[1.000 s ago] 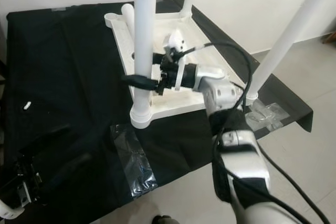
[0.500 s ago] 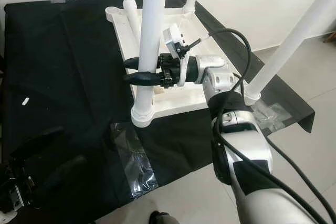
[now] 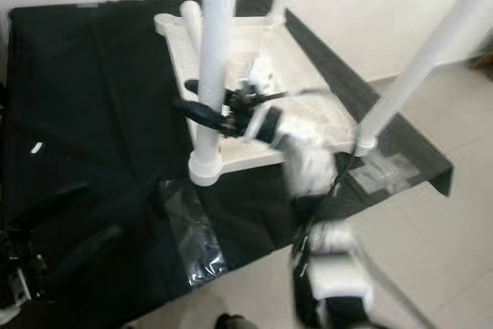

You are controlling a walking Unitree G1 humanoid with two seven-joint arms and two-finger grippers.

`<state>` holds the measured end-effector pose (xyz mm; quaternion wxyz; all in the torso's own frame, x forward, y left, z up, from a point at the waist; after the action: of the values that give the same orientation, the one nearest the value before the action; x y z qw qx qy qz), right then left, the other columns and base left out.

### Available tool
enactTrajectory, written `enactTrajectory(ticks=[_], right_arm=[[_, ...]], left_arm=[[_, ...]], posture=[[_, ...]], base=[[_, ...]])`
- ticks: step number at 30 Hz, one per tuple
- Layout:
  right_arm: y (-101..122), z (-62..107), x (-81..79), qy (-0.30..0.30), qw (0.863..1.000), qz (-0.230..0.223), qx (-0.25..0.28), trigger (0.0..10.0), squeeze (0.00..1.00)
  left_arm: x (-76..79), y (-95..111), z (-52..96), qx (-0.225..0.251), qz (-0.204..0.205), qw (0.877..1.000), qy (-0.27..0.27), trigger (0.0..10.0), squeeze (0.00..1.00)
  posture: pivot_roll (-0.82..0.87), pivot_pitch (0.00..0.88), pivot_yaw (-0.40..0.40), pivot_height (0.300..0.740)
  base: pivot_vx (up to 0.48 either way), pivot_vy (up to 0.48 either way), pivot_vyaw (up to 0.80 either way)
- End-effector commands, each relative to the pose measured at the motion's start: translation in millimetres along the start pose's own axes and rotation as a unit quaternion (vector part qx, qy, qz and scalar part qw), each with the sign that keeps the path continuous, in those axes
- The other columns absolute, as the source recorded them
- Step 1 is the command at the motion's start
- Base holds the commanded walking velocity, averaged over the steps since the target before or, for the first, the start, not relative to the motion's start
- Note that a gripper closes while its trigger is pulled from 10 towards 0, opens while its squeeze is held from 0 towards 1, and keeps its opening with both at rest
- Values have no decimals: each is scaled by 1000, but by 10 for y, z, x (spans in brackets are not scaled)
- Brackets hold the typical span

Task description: Building children table

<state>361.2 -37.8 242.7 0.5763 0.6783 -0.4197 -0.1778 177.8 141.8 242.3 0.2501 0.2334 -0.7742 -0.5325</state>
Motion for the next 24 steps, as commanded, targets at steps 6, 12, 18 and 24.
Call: enactTrajectory(ticks=[6, 12, 18, 24], right_arm=[[-517, 143, -244, -51, 991, 14, -123, 0, 0], [-423, 54, -122, -88, 988, 27, -126, 3294, 0], [-396, 81, 20, -61, 989, 16, -132, 10000, 1000], [-59, 6, 283, 87, 995, 10, -50, 10000, 1000]], left_arm=[[-28, -50, -48, -8, 9, 1000, -10, 10000, 0], [-58, -31, -74, -4, 1, 1000, -12, 10000, 0], [-64, -37, -97, -4, 2, 1000, -16, 10000, 0], [-32, -41, -98, -4, 5, 1000, -16, 10000, 0]], posture=[[166, 174, -121, 740], [166, 160, -126, 740], [155, 158, -120, 740], [160, 173, -130, 740]], base=[[0, 0, 0], [0, 0, 0], [0, 0, 0], [0, 0, 0]])
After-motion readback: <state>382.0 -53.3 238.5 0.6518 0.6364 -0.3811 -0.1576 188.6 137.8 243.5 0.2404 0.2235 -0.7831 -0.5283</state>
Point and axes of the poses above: a point about 5 cm out from each wrist's last joint towards the gripper, its own z axis pointing back from the gripper into the wrist, its own y axis along the axis of the wrist's last joint, x = y × z, the point moved 6 cm from there along -z, pointing out of the wrist towards the gripper, and after that the axes turned 11 degrees about z, right-handed, at the moved point
